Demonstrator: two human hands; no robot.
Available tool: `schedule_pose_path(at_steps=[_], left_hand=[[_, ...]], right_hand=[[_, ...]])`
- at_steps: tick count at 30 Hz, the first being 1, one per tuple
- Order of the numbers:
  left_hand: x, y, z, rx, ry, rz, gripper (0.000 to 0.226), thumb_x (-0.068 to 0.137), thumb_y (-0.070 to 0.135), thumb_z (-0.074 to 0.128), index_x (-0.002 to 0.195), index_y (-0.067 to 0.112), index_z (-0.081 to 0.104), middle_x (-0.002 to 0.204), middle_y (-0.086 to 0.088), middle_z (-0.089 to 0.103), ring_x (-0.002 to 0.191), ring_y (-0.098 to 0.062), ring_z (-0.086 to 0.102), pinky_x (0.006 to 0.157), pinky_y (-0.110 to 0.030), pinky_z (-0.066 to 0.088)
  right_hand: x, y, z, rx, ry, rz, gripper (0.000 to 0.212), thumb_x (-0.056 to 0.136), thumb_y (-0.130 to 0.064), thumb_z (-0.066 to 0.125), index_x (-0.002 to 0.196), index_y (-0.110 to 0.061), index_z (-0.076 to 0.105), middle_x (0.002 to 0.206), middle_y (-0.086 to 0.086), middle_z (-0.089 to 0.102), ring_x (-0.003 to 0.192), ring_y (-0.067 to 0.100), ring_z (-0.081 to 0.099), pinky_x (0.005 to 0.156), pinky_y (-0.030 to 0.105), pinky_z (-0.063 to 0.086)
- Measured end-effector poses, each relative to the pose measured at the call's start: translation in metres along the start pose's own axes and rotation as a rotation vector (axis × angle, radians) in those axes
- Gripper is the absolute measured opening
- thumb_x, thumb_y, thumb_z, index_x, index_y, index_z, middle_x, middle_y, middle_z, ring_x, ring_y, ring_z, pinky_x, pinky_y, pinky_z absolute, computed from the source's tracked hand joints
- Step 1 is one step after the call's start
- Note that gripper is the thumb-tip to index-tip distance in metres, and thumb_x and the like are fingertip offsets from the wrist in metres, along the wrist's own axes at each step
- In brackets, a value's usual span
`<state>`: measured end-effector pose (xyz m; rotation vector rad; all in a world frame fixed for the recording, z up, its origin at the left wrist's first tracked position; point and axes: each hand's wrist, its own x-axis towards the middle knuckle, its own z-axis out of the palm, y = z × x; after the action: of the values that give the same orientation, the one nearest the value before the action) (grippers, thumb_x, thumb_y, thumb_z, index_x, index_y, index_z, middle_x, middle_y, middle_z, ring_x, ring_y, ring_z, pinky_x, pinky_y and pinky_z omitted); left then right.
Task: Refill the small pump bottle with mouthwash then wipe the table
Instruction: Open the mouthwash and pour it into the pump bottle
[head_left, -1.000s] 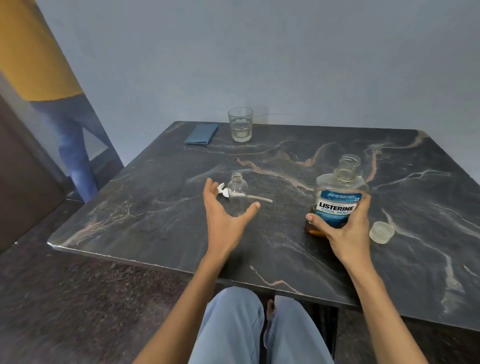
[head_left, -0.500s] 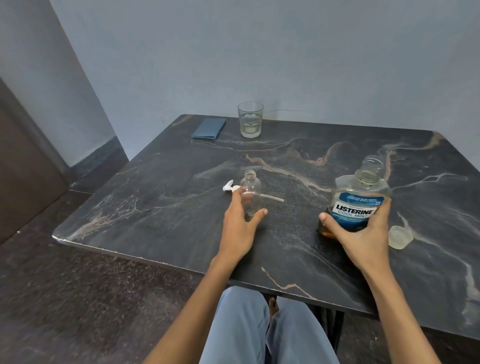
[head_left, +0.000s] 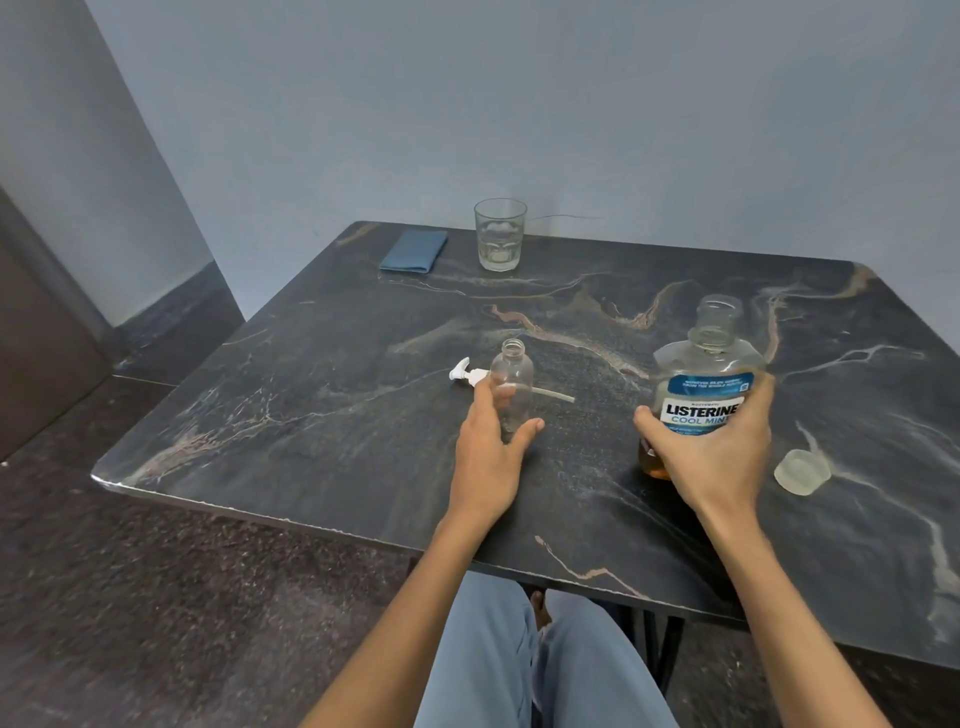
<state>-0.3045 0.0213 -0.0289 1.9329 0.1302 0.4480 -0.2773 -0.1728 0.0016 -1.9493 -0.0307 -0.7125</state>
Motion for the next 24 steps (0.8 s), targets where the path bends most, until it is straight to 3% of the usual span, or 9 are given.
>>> schedule_pose_path(at_steps=[3, 8, 18, 24], left_hand=[[0.001, -0.001, 0.000, 0.000, -0.008, 0.004, 0.044, 0.085, 0.023, 0.067, 0.115, 0.035, 0.039, 0.119, 0.013, 0.055, 0.114, -0.009, 0.052, 0.096, -0.040, 0.046], [0.001, -0.002, 0.001, -0.001, -0.015, -0.002, 0.049, 0.084, 0.022, 0.068, 0.125, 0.021, 0.041, 0.117, 0.017, 0.052, 0.114, -0.008, 0.051, 0.099, -0.033, 0.043], [0.000, 0.000, 0.000, -0.009, -0.016, -0.016, 0.050, 0.084, 0.021, 0.068, 0.126, 0.021, 0.041, 0.124, 0.009, 0.054, 0.116, -0.011, 0.051, 0.101, -0.035, 0.044], [0.000, 0.001, -0.001, -0.018, -0.009, -0.024, 0.050, 0.084, 0.021, 0.069, 0.126, 0.021, 0.042, 0.126, 0.007, 0.055, 0.117, -0.012, 0.051, 0.101, -0.041, 0.044]], right_hand=[[0.001, -0.017, 0.006, -0.086, -0.058, -0.037, 0.072, 0.048, -0.032, 0.082, 0.105, -0.026, 0.039, 0.085, -0.016, 0.055, 0.076, 0.008, 0.056, 0.071, 0.029, 0.045], [0.011, -0.036, 0.015, -0.236, -0.135, -0.184, 0.072, 0.044, -0.037, 0.080, 0.102, -0.033, 0.038, 0.080, -0.020, 0.051, 0.069, 0.009, 0.052, 0.065, 0.025, 0.038], [0.022, -0.041, 0.020, -0.461, -0.243, -0.376, 0.073, 0.043, -0.036, 0.082, 0.106, -0.025, 0.047, 0.093, -0.006, 0.065, 0.077, 0.021, 0.061, 0.064, 0.031, 0.046], [0.027, -0.045, 0.024, -0.529, -0.226, -0.462, 0.070, 0.040, -0.028, 0.084, 0.101, -0.020, 0.051, 0.085, -0.003, 0.065, 0.069, 0.025, 0.059, 0.062, 0.030, 0.040]])
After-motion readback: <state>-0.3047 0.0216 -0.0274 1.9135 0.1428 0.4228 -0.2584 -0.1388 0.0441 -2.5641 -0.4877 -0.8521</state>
